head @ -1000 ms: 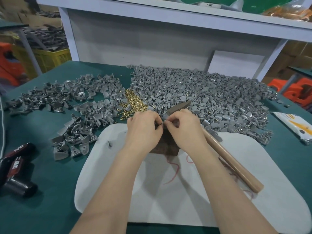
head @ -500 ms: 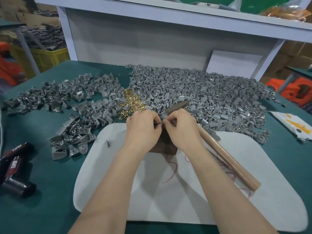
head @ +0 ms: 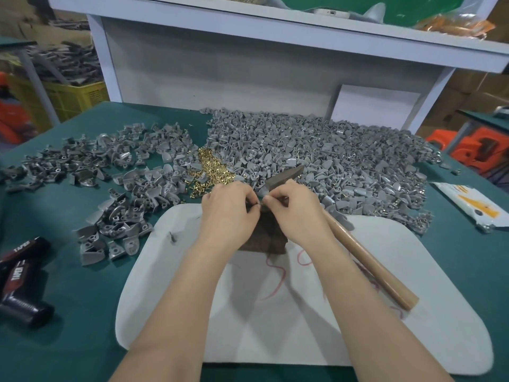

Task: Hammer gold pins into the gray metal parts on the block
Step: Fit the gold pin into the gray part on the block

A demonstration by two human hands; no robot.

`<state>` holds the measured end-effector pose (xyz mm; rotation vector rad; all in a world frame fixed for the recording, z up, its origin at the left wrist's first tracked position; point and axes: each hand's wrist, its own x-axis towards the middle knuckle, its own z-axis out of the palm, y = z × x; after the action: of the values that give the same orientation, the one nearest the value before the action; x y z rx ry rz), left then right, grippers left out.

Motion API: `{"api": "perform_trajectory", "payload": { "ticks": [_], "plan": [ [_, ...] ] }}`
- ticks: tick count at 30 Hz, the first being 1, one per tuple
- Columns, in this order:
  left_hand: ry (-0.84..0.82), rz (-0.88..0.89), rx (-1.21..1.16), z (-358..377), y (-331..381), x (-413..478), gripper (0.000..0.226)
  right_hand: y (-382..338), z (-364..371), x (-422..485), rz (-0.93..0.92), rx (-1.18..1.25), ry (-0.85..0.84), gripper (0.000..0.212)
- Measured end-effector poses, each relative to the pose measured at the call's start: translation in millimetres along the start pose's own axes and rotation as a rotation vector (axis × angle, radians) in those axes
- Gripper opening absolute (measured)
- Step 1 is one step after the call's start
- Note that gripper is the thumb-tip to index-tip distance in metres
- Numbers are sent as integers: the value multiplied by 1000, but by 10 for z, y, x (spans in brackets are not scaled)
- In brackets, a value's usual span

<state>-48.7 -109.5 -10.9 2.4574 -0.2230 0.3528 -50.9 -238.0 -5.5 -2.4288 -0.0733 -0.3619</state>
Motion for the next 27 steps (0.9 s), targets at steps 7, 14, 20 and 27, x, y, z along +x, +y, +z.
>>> {"api": "perform_trajectory", "payload": {
  "ticks": [7, 14, 20, 27],
  "plan": [
    [12, 11, 9, 1, 1, -2, 6, 77, -46, 27, 9, 183, -10, 15],
    [6, 10, 2, 3, 2, -8, 7, 86, -3, -5, -113, -9, -10, 18],
    [7, 16, -8, 2, -2, -6, 8, 41, -30, -10, -156, -53, -74, 24],
    [4, 23, -11, -1, -8, -6, 7, 53, -31, 0, -150, -46, -64, 20]
  ]
}}
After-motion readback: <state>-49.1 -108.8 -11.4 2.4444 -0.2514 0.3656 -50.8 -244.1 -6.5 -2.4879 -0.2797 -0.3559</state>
